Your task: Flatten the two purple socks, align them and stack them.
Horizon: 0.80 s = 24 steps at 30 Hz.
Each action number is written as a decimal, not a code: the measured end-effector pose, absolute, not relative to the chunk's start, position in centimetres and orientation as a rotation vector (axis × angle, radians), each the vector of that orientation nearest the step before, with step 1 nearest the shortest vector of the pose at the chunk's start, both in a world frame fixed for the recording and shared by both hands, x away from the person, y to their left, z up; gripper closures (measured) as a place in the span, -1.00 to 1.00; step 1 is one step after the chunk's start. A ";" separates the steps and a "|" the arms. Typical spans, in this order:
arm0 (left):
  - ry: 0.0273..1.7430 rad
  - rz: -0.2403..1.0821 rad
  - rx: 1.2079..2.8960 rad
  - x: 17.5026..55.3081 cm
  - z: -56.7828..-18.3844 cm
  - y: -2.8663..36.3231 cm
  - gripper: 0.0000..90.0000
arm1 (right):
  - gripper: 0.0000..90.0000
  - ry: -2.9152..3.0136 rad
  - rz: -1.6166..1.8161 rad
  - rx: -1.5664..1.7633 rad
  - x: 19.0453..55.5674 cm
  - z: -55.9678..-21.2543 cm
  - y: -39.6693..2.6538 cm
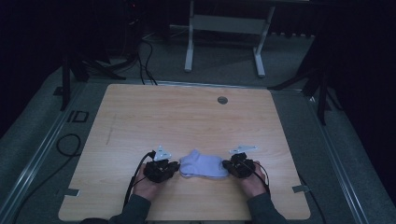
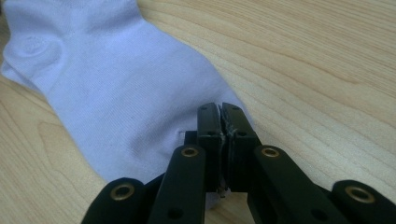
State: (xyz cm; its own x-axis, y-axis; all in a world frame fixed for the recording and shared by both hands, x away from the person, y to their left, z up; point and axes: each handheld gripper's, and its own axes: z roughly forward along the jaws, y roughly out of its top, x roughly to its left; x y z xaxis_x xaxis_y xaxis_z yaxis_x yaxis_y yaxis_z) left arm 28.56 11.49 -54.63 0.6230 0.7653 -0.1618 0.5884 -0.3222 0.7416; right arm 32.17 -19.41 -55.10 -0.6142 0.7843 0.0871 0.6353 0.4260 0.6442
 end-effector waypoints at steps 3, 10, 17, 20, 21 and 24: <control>1.021 0.285 2.020 28.4 -54.2 11.4 0.75 | 0.93 2.453 0.954 1.235 32.1 -55.1 -19.4; 0.954 0.275 2.084 28.6 -54.9 9.5 0.72 | 0.93 2.442 0.969 1.238 32.0 -55.2 -19.4; 0.977 0.278 2.172 28.8 -55.7 8.9 0.72 | 0.91 2.420 0.992 1.235 31.8 -55.4 -19.5; 0.982 0.288 2.173 28.8 -55.7 9.0 0.72 | 0.90 2.401 0.978 1.209 31.7 -55.5 -19.4; 0.985 0.288 2.169 28.9 -55.8 9.0 0.72 | 0.90 2.393 0.965 1.205 31.7 -55.5 -19.3; 0.982 0.300 2.174 29.0 -55.8 9.1 0.72 | 0.88 2.377 0.938 1.167 31.9 -55.5 -18.9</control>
State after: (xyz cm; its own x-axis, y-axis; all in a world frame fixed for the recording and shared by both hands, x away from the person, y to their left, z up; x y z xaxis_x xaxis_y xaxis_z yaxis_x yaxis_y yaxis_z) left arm 28.98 9.11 -55.78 0.6827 0.7264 -0.0784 0.5586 -0.4498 0.6969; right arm 31.88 -18.90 -55.49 -0.6097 0.7926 -0.0065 0.5746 0.4476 0.6852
